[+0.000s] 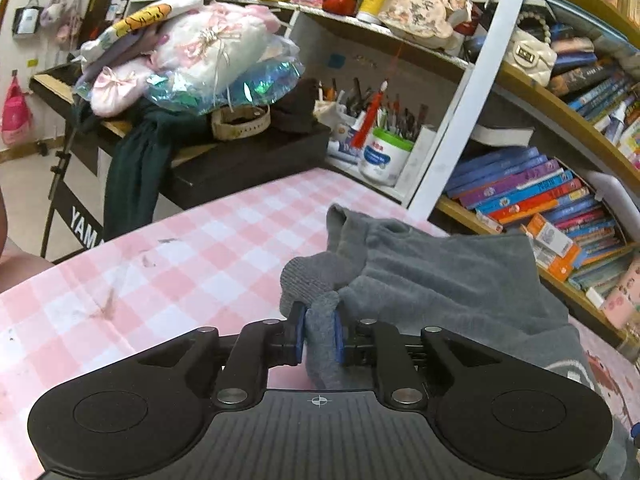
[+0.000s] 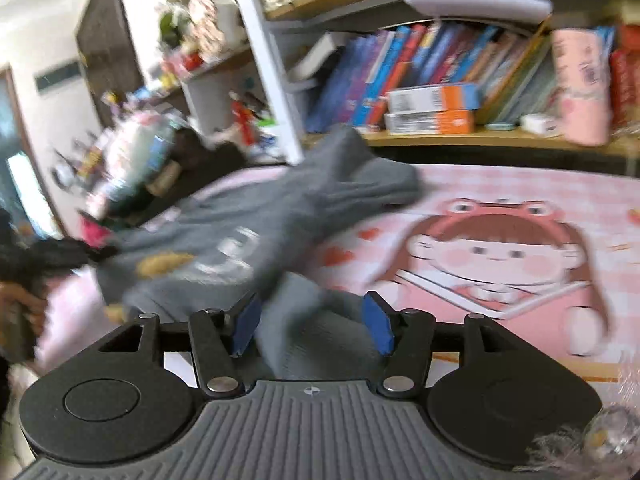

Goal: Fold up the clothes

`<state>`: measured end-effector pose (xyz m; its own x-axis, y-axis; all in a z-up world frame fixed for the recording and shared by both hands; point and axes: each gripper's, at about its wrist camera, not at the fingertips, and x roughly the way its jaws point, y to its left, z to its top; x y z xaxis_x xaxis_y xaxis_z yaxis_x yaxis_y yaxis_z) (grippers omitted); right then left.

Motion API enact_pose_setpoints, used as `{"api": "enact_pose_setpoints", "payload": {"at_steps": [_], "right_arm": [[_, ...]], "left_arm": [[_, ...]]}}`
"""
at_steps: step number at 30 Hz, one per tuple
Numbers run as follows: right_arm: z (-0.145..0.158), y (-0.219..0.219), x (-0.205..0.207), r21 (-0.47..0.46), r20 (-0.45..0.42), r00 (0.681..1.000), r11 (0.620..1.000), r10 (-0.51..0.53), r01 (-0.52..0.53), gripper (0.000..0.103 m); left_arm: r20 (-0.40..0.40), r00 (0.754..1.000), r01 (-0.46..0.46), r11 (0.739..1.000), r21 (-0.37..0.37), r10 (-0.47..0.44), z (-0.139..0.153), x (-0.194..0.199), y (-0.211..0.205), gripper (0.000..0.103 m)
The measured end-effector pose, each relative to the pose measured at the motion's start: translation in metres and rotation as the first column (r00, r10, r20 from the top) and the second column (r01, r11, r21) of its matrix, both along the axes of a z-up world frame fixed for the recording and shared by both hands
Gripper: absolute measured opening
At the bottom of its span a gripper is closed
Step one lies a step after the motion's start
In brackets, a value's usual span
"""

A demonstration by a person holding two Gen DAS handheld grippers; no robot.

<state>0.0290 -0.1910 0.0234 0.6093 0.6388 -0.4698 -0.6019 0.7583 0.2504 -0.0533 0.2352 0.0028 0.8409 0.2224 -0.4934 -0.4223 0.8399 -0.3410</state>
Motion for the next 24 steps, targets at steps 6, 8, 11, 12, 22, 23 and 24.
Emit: {"api": "enact_pose_setpoints", "payload": {"at_steps": [6, 8, 11, 12, 22, 23, 24], "right_arm": [[-0.009, 0.002, -0.006, -0.096, -0.022, 1.0, 0.995, -0.01, 0.008, 0.061], [-0.011, 0.008, -0.006, -0.119, -0.02, 1.0, 0.993, -0.019, 0.017, 0.062], [-0.012, 0.016, -0.003, -0.132, -0.028, 0.999, 0.991, -0.019, 0.016, 0.052], [-0.013, 0.018, -0.002, -0.136, -0.034, 0.999, 0.991, -0.014, 0.01, 0.043], [0.04, -0.043, -0.02, 0.033, 0.091, 0.984, 0.988, -0.152, 0.15, 0.008], [0.047, -0.054, -0.023, 0.047, 0.129, 0.965, 0.974, -0.227, 0.222, 0.008], [0.052, -0.063, -0.026, 0.047, 0.177, 0.934, 0.951, -0.31, 0.306, 0.008]], "left_arm": [[-0.018, 1.0, 0.019, 1.0, -0.014, -0.02, -0.008, -0.001, 0.004, 0.028], [-0.024, 0.999, 0.022, 1.0, -0.017, -0.022, -0.011, 0.0, 0.004, 0.029], [-0.023, 0.999, 0.026, 0.999, -0.019, -0.027, -0.013, 0.0, 0.006, 0.029], [-0.021, 0.999, 0.027, 0.999, -0.022, -0.028, -0.013, 0.0, 0.007, 0.029], [-0.008, 1.0, 0.028, 0.999, -0.039, -0.028, -0.018, -0.002, 0.014, 0.029], [-0.007, 1.0, 0.029, 0.999, -0.04, -0.029, -0.019, -0.003, 0.014, 0.029], [-0.006, 1.0, 0.03, 0.999, -0.043, -0.031, -0.019, -0.003, 0.015, 0.029]]}}
